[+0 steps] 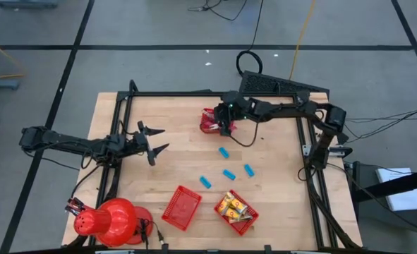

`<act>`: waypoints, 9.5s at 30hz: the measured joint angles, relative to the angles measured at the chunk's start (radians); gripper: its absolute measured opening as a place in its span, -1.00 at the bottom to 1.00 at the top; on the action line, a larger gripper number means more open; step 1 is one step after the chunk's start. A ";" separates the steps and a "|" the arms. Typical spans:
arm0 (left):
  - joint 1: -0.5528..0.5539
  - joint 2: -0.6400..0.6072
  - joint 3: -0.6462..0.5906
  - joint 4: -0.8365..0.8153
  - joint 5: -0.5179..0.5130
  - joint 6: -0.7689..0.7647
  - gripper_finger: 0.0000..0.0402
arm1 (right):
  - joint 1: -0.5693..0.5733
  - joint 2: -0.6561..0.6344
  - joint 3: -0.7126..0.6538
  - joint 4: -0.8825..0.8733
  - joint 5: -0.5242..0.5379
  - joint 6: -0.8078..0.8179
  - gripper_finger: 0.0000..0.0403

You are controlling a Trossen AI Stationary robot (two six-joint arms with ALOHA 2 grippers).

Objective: Pick & Place School Supplies
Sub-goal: Put the blue eraser into the bottom left red basket

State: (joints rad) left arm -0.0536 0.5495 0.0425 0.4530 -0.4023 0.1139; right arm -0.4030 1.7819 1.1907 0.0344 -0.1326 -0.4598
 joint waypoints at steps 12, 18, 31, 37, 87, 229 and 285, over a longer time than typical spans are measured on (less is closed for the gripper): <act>0.000 0.000 0.000 -0.015 0.005 -0.019 0.46 | 0.368 -0.151 -0.070 -0.247 0.176 0.339 0.14; 0.000 0.000 0.000 -0.015 0.015 -0.033 0.46 | 0.404 -0.130 -0.132 -0.289 0.259 0.564 0.16; 0.000 0.000 0.000 -0.013 0.017 -0.041 0.46 | 0.268 -0.093 -0.169 -0.239 0.151 0.658 0.16; 0.000 0.000 0.000 -0.014 0.017 -0.041 0.46 | 0.282 -0.094 -0.170 -0.230 0.126 0.684 0.16; 0.000 0.000 0.000 -0.023 0.035 -0.067 0.46 | 0.400 0.039 -0.171 -0.183 0.262 0.573 -0.78; -0.432 0.469 0.389 -0.495 -0.347 -0.388 0.46 | 0.607 0.341 0.229 -0.249 0.091 0.698 0.13; -0.575 0.367 0.389 -0.709 -0.560 -0.609 0.46 | 0.686 0.285 0.224 0.135 0.025 0.491 -0.80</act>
State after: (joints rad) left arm -0.6289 0.9169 0.4320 -0.2562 -0.9623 -0.4953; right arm 0.2833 2.0671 1.4143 0.1697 -0.1075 0.0308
